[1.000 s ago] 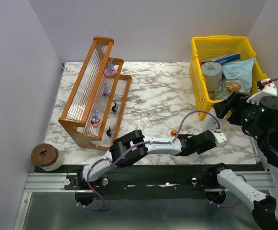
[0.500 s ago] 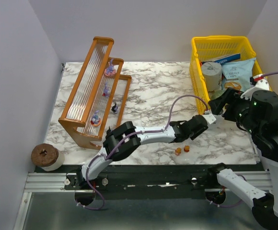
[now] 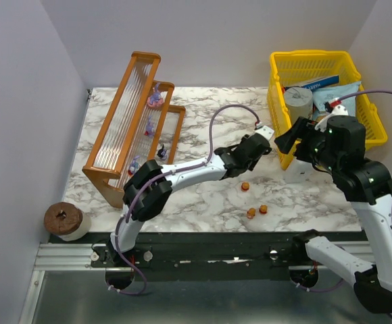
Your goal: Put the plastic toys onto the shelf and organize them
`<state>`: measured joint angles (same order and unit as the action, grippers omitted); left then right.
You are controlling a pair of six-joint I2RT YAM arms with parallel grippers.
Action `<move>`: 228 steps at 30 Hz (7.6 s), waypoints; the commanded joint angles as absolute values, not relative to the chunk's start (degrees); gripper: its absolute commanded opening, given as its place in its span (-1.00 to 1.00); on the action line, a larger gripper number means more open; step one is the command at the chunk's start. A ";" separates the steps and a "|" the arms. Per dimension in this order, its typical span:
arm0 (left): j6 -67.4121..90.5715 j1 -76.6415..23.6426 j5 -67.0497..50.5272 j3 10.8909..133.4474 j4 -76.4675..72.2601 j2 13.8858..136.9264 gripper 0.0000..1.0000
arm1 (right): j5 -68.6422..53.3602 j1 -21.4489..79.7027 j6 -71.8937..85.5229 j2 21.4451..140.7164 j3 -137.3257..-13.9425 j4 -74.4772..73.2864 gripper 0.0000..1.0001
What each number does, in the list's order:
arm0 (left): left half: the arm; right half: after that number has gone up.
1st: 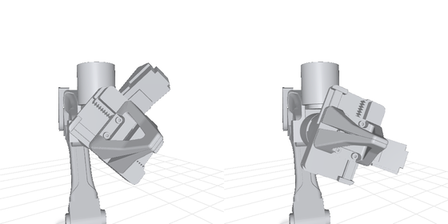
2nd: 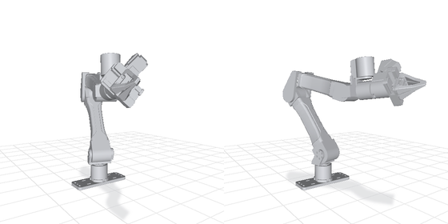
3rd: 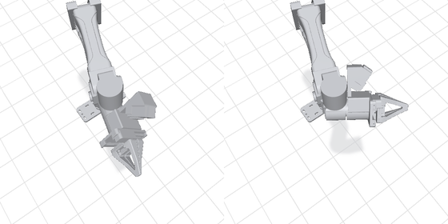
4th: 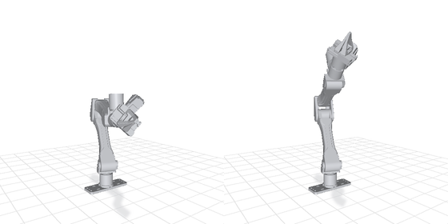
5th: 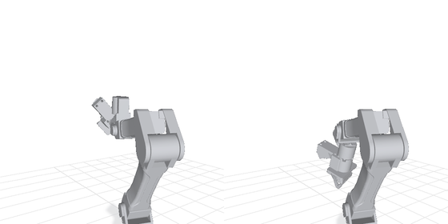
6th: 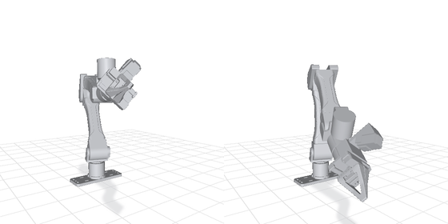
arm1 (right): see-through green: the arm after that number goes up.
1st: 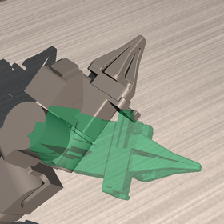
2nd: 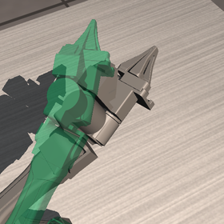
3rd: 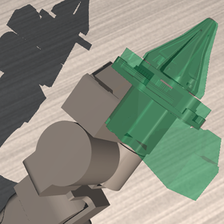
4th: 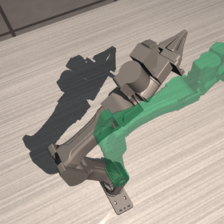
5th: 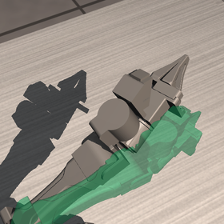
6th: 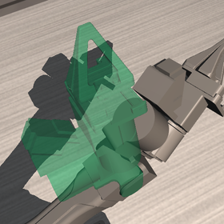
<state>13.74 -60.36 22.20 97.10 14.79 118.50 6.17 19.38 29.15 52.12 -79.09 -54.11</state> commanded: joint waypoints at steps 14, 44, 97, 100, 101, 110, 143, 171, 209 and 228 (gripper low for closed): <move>24.35 -49.67 31.99 88.76 25.58 116.19 -1.00 | 0.35 19.07 31.82 57.30 -70.49 -42.98 0.62; 17.75 -32.43 43.24 109.60 30.76 129.29 -1.00 | 2.11 19.07 28.65 59.41 -68.12 -38.58 0.62; 16.43 -28.83 46.41 101.78 26.98 130.70 -0.45 | 2.29 19.07 30.23 59.85 -65.48 -38.23 0.61; 16.61 -28.83 46.32 101.60 26.89 130.43 -0.37 | 2.20 19.07 30.23 59.77 -65.39 -38.23 0.61; 16.61 -28.83 46.23 101.60 26.89 130.34 -0.34 | 2.20 19.07 30.32 59.68 -65.30 -38.32 0.61; 16.44 -28.83 46.41 101.86 26.28 129.29 -0.10 | 2.11 19.07 30.50 59.41 -64.69 -38.32 0.60; 16.61 -29.71 45.88 101.60 24.87 126.12 0.18 | 2.20 19.07 30.67 59.50 -64.25 -38.50 0.60; 10.82 -41.39 28.41 100.63 24.17 115.84 0.98 | 4.48 19.07 30.85 59.59 -63.37 -40.07 0.62; 59.23 -60.47 11.07 90.09 33.40 113.90 0.58 | 18.02 18.02 39.20 51.42 -70.05 -60.64 0.88; 77.25 -63.28 17.93 95.79 37.44 120.85 0.12 | 13.98 17.93 29.97 42.54 -64.87 -61.08 0.87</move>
